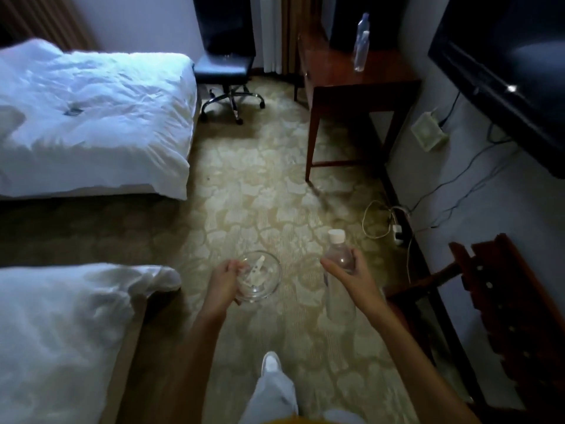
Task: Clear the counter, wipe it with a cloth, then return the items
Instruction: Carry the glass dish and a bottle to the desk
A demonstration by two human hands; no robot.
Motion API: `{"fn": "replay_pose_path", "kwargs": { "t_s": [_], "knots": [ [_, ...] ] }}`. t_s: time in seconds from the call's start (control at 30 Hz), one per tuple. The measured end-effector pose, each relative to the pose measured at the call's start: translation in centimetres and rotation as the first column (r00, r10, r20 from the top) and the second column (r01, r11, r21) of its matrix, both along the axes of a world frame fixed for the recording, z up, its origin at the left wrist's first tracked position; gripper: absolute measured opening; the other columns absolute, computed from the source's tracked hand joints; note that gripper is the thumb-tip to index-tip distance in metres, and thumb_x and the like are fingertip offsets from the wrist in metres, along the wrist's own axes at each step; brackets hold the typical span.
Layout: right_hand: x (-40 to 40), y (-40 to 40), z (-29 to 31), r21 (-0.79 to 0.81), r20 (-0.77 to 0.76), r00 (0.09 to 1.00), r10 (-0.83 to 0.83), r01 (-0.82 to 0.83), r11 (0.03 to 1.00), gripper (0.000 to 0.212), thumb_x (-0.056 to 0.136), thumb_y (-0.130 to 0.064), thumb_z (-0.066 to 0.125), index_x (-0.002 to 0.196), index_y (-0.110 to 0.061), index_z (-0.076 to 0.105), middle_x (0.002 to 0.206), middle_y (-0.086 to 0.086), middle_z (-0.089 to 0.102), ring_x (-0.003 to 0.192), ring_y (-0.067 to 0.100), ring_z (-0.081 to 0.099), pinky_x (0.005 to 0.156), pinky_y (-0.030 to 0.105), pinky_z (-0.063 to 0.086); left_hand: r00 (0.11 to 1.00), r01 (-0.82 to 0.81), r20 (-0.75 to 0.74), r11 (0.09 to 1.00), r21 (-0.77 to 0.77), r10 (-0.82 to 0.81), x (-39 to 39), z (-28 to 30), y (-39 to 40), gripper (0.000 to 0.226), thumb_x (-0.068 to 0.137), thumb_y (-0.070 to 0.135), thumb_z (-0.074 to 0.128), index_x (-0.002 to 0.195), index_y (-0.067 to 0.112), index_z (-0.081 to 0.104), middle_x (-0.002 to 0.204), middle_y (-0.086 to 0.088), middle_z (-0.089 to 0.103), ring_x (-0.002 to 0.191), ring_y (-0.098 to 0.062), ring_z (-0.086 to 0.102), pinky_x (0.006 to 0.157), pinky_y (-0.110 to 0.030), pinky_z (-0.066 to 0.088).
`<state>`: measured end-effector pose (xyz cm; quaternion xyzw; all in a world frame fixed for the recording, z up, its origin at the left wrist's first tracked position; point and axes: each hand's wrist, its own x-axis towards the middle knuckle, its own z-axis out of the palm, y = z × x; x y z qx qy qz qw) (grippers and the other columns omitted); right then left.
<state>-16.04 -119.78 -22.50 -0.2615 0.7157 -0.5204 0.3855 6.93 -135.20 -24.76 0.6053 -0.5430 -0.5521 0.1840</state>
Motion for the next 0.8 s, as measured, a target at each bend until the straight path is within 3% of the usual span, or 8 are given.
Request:
{"fn": "replay_pose_path", "kwargs": {
  "t_s": [0.13, 0.27, 0.37, 0.53, 0.8],
  "knots": [
    [-5.3, -10.2, 2.7, -0.040, -0.022, 0.999, -0.044, 0.043, 0.998, 0.066, 0.070, -0.064, 0.083, 0.124, -0.034, 0.059, 0.119, -0.007, 0.070, 0.102, 0.009, 0.072, 0.091, 0.035, 0.059, 0.999, 0.037, 0.001, 0.996, -0.082, -0.037, -5.7, 2.2, -11.8, 0.037, 0.110, 0.026, 0.035, 0.098, 0.019, 0.070, 0.106, -0.010, 0.070, 0.067, -0.020, 0.063, 0.040, -0.026, 0.044],
    [-10.4, -20.1, 3.0, -0.081, -0.014, 0.996, -0.088, 0.087, 0.993, 0.059, 0.077, -0.050, 0.080, 0.127, -0.033, 0.056, 0.120, -0.010, 0.068, 0.101, 0.003, 0.071, 0.090, 0.031, 0.058, 0.997, 0.073, -0.021, 0.993, -0.095, -0.075, -11.9, 2.4, -22.2, 0.037, 0.110, 0.026, 0.035, 0.098, 0.020, 0.070, 0.107, -0.008, 0.069, 0.061, -0.018, 0.064, 0.039, -0.027, 0.045],
    [-14.9, -27.9, 0.6, -0.088, -0.021, 0.994, -0.107, 0.105, 0.991, 0.055, 0.080, -0.044, 0.082, 0.127, -0.031, 0.056, 0.122, -0.006, 0.066, 0.106, 0.009, 0.070, 0.093, 0.034, 0.058, 0.995, 0.101, -0.016, 0.991, -0.087, -0.103, -17.0, 0.9, -29.5, 0.036, 0.111, 0.024, 0.035, 0.103, 0.015, 0.070, 0.106, -0.008, 0.070, 0.059, -0.019, 0.065, 0.041, -0.028, 0.047],
    [-23.1, -40.9, -1.2, -0.061, 0.000, 0.997, -0.082, 0.082, 0.995, 0.054, 0.083, -0.045, 0.082, 0.127, -0.032, 0.054, 0.121, -0.008, 0.067, 0.107, 0.008, 0.069, 0.083, 0.022, 0.053, 0.995, 0.102, 0.022, 0.994, -0.032, -0.101, -25.3, -0.5, -41.7, 0.037, 0.111, 0.023, 0.037, 0.106, 0.010, 0.070, 0.104, -0.013, 0.070, 0.058, -0.020, 0.064, 0.038, -0.027, 0.047],
    [-36.2, -61.2, 2.9, -0.142, 0.016, 0.990, -0.142, 0.143, 0.979, 0.067, 0.076, -0.054, 0.082, 0.132, -0.031, 0.052, 0.125, -0.007, 0.066, 0.111, 0.013, 0.069, 0.091, 0.038, 0.059, 0.996, 0.084, 0.000, 0.993, -0.085, -0.084, -37.1, 2.4, -62.5, 0.037, 0.111, 0.027, 0.037, 0.105, 0.016, 0.071, 0.105, -0.007, 0.070, 0.062, -0.021, 0.066, 0.040, -0.028, 0.048]
  ]
}}
